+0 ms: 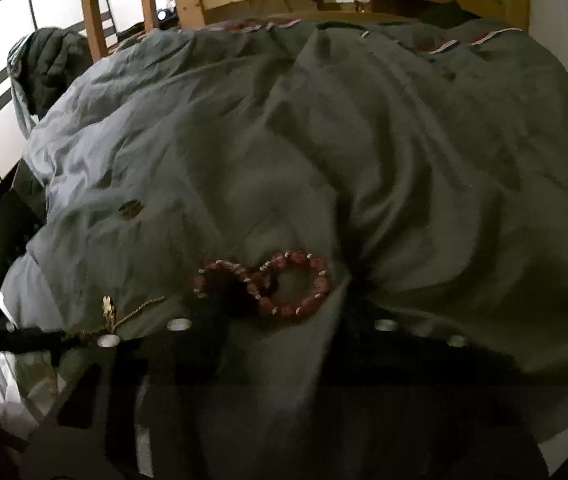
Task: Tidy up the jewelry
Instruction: 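Move both open tools back to the loose jewelry on the bed, then grasp the brown bead bracelet with the left tool while the right tool grasps the pink crystal bracelet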
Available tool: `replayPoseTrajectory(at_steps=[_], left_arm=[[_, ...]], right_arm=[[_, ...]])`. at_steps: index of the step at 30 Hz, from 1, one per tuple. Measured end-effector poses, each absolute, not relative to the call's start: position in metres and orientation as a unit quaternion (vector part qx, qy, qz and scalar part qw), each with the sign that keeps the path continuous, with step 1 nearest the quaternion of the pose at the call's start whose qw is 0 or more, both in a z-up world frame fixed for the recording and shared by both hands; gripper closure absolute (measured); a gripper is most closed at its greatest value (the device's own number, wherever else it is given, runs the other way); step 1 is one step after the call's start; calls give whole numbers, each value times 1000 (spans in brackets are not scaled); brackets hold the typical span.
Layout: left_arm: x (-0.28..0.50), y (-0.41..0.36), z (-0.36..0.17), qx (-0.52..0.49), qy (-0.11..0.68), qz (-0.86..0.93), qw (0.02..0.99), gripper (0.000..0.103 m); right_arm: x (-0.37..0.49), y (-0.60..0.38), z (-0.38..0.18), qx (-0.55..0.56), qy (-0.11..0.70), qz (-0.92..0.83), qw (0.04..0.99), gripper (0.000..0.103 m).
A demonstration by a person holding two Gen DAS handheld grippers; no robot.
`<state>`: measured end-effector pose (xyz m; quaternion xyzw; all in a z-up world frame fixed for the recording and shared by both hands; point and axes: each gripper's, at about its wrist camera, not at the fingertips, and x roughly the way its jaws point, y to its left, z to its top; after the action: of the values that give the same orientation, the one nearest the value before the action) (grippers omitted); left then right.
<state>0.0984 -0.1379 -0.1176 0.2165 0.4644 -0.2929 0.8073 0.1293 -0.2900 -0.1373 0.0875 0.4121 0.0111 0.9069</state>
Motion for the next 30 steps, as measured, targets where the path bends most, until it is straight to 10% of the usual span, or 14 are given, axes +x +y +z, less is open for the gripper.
replayPoseTrajectory(at_steps=[5,12,24,26,29,30], left_arm=[[102,-128,-109,179,479,-309,802,68],[89,-127,-92,187,454,-328,807,90],[103,-117,-85,149,466,-330,808,94],[103,-119,-91,152,475,-325,804,82],[103,-126,-98,175,471,-300,810,22],[99,-129,-99,194,454,-285,822,22]], right_arm=[[122,-299,-127,101,385,-2,917,88],[102,-313,-97,173,301,26,938,89],[114,-299,-104,150,335,45,929,85],[119,-295,-118,136,365,27,921,38],[122,-288,-128,122,373,25,919,35],[124,-286,-131,111,380,19,918,36]])
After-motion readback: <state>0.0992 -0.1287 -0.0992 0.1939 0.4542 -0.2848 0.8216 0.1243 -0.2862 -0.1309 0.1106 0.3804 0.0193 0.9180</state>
